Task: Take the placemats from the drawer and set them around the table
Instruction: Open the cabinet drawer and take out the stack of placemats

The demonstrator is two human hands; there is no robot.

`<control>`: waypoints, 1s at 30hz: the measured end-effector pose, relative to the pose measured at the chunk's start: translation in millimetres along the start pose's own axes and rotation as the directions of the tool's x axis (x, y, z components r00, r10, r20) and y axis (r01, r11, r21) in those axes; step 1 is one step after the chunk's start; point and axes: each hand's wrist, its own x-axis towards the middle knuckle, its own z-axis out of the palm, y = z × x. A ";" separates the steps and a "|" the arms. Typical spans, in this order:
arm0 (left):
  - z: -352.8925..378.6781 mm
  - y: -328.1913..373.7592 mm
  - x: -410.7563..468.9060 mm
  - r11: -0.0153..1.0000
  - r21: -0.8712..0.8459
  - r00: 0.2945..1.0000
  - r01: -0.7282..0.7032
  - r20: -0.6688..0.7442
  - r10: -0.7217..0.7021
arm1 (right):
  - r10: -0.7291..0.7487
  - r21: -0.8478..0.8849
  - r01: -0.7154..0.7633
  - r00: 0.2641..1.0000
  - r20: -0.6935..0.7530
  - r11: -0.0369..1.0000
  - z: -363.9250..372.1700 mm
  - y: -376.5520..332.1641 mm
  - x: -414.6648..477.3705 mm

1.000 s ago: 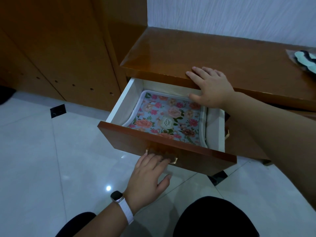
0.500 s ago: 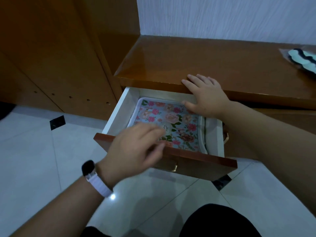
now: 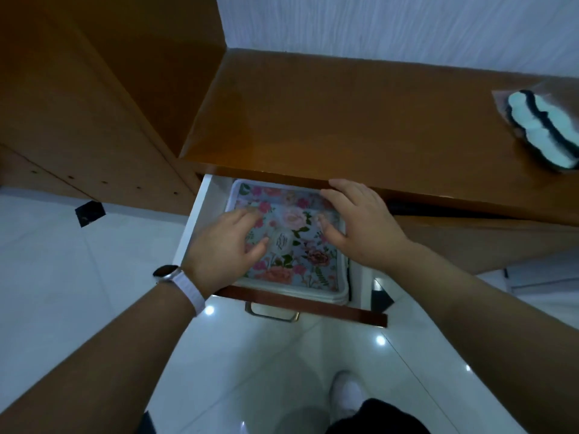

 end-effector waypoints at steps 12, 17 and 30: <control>-60.0 39.4 -2.2 0.865 -0.174 0.851 0.470 0.350 -0.391 | 0.217 0.328 -0.293 0.944 0.250 0.898 -43.1 -34.4 -40.9; -29.9 9.8 5.0 0.732 -0.318 0.772 0.603 0.463 -0.435 | 0.350 0.381 -0.447 0.888 0.298 0.810 -10.5 -43.1 -48.9; 18.8 -61.5 15.3 0.681 -0.297 0.676 0.669 0.623 -0.393 | 0.684 0.444 -0.859 0.484 0.546 0.253 50.0 -66.6 -30.9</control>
